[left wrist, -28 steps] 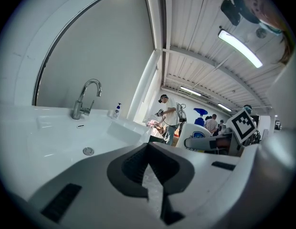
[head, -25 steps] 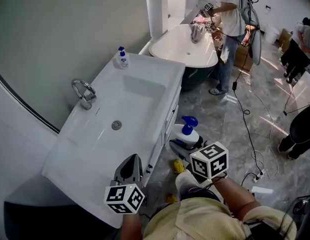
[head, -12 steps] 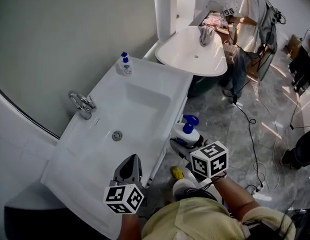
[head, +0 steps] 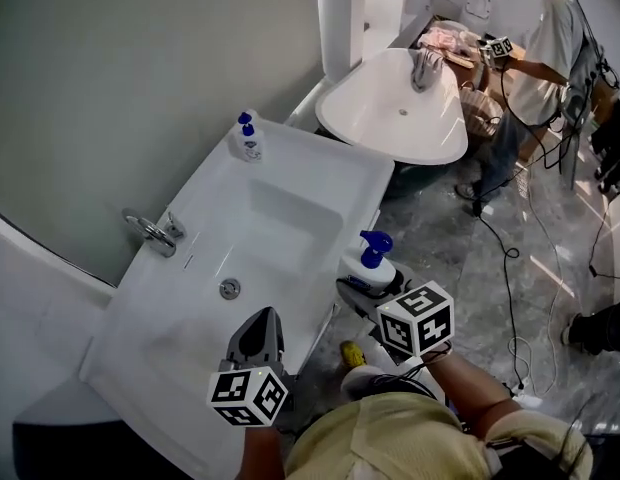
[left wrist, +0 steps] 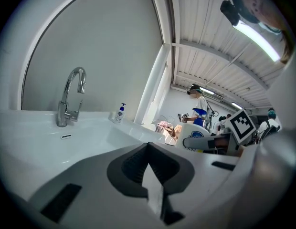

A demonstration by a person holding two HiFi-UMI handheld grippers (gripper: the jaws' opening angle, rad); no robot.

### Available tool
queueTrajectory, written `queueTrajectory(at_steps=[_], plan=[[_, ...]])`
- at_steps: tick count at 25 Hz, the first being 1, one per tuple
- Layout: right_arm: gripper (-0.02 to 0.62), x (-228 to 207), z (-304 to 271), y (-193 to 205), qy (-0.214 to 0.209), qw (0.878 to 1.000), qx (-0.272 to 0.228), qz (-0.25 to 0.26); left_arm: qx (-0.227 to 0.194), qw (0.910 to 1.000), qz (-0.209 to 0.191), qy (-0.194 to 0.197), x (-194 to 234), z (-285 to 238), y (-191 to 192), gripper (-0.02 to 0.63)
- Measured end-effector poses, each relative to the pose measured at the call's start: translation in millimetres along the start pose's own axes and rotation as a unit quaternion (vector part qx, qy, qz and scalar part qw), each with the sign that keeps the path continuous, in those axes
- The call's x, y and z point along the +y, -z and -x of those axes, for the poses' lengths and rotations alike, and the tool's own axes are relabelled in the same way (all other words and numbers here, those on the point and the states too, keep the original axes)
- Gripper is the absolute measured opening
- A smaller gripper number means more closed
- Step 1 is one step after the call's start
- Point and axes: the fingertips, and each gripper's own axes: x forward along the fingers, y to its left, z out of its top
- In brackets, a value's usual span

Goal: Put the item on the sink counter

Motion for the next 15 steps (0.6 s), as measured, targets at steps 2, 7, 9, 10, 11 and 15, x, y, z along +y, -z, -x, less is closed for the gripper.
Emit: queueTrajectory(at_steps=[2, 7, 9, 10, 11, 15], plan=[[0.295, -8, -5, -4, -0.003, 1.000, 0.003, 0.001, -0.001, 1.0000, 0.001, -0.004, 0, -9, -3, 0.029], [0.295, -24, -20, -13, -0.009, 1.000, 0.007, 0.005, -0.003, 0.9999, 0.004, -0.012, 1, -31, -9, 0.029], [0.295, -29, -28, -17, -0.011, 1.000, 0.006, 0.006, -0.005, 0.9999, 0.002, -0.014, 3, -39, -12, 0.029], [0.295, -31, -31, -19, -0.013, 1.000, 0.006, 0.007, -0.006, 0.9999, 0.001, -0.015, 3, -43, -14, 0.029], [0.295, -34, -34, -21, -0.014, 1.000, 0.006, 0.008, -0.006, 0.9999, 0.001, -0.016, 3, -46, -15, 0.029], [0.295, -44, -45, -28, -0.019, 1.000, 0.008, 0.011, -0.006, 0.9998, -0.002, -0.019, 2, -58, -20, 0.029]])
